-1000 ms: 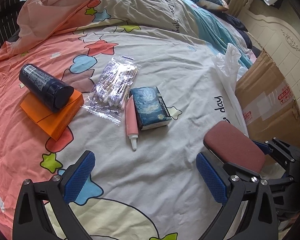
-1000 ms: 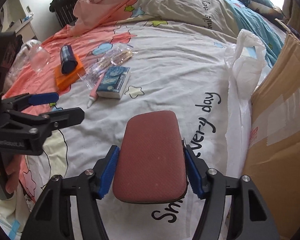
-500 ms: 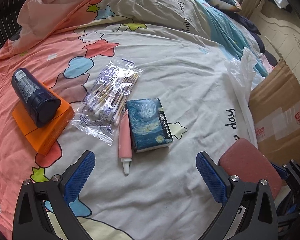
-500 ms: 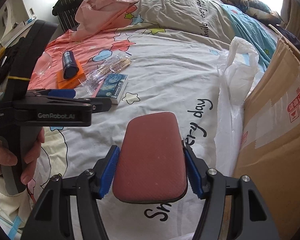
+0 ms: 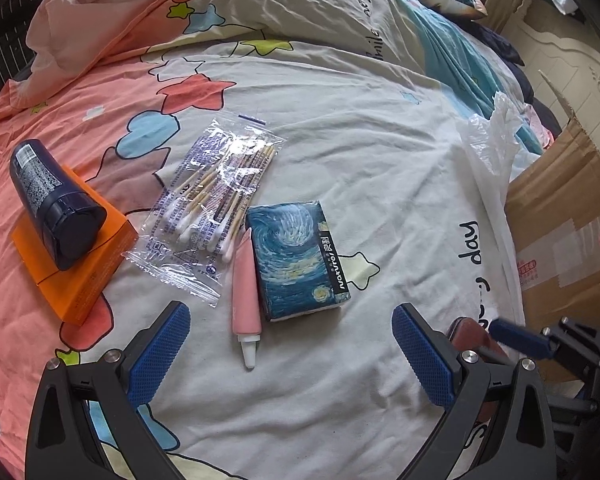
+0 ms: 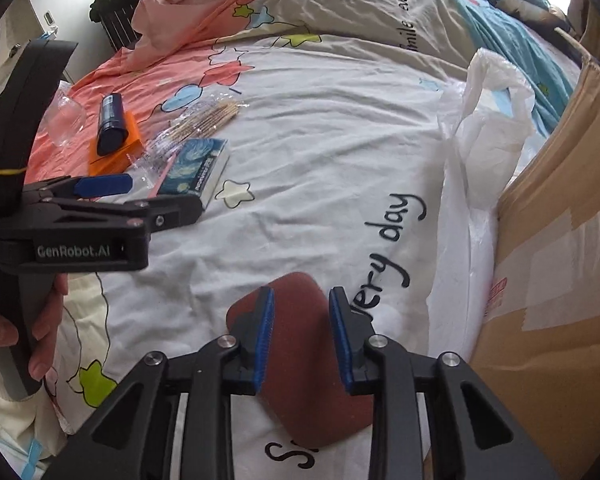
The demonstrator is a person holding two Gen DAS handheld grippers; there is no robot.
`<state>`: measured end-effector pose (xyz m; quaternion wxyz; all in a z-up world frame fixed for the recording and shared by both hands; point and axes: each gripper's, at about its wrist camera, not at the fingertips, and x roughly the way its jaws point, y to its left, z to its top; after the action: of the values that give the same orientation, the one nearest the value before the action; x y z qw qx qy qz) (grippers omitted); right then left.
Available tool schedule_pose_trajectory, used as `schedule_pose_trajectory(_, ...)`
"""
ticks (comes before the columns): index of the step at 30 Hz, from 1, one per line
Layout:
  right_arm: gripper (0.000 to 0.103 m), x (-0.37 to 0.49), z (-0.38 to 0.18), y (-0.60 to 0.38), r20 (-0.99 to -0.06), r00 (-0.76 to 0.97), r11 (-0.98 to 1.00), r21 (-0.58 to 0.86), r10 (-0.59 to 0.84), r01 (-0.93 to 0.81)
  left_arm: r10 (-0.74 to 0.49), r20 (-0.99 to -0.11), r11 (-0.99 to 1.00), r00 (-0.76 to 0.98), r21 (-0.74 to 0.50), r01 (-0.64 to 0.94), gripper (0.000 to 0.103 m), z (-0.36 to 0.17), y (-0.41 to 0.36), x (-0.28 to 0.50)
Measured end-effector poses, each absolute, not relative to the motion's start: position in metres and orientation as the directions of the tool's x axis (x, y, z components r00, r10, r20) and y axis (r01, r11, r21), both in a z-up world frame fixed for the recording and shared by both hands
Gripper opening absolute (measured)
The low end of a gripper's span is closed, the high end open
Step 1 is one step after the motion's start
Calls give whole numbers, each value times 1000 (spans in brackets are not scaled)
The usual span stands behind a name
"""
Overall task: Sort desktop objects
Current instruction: 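Move the left tool toward the Starry Night tissue pack while the right tool holds the case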
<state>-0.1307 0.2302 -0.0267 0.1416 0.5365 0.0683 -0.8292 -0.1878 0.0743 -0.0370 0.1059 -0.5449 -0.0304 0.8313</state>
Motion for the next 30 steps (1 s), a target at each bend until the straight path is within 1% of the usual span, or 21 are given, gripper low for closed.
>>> schedule_pose_trajectory(1,36,-129,-29,230,-912,-378,-950,36,-159,311,211,-899,-975,-384,-167,-145,103,-37,74,-188)
schedule_pose_trajectory(2,54,-128,-31,231,-915,-373,-949,34,-155,313,212,-898,-975,-385,-166,-151,103,-37,75,-187)
schedule_pose_trajectory(3,60,-127,-33,231,-918,-367,-948,31,-152,316,212,-898,-974,-386,-164,-154,103,-36,75,-187)
schedule_pose_trajectory(6,70,-119,-33,235,-923,-362,-939,3,-135,343,213,-899,-973,-383,-160,-165,103,-37,77,-186)
schedule_pose_trajectory(7,76,-116,-33,236,-925,-359,-936,-9,-126,351,214,-900,-973,-380,-159,-170,103,-37,78,-185)
schedule_pose_trajectory(8,77,-115,-34,238,-925,-361,-934,-23,-116,358,217,-899,-972,-381,-161,-172,103,-36,79,-185)
schedule_pose_trajectory(15,78,-108,-40,231,-934,-354,-908,-114,-41,404,227,-894,-967,-386,-159,-199,103,-31,85,-177)
schedule_pose_trajectory(18,78,-106,-40,229,-935,-351,-904,-105,-53,415,227,-896,-965,-382,-154,-211,103,-31,86,-173)
schedule_pose_trajectory(24,78,-110,-46,220,-935,-353,-890,-137,-28,434,222,-897,-966,-382,-149,-212,103,-31,83,-169)
schedule_pose_trajectory(30,79,-116,-57,223,-947,-313,-890,-78,-75,448,216,-899,-968,-381,-146,-204,103,-33,78,-169)
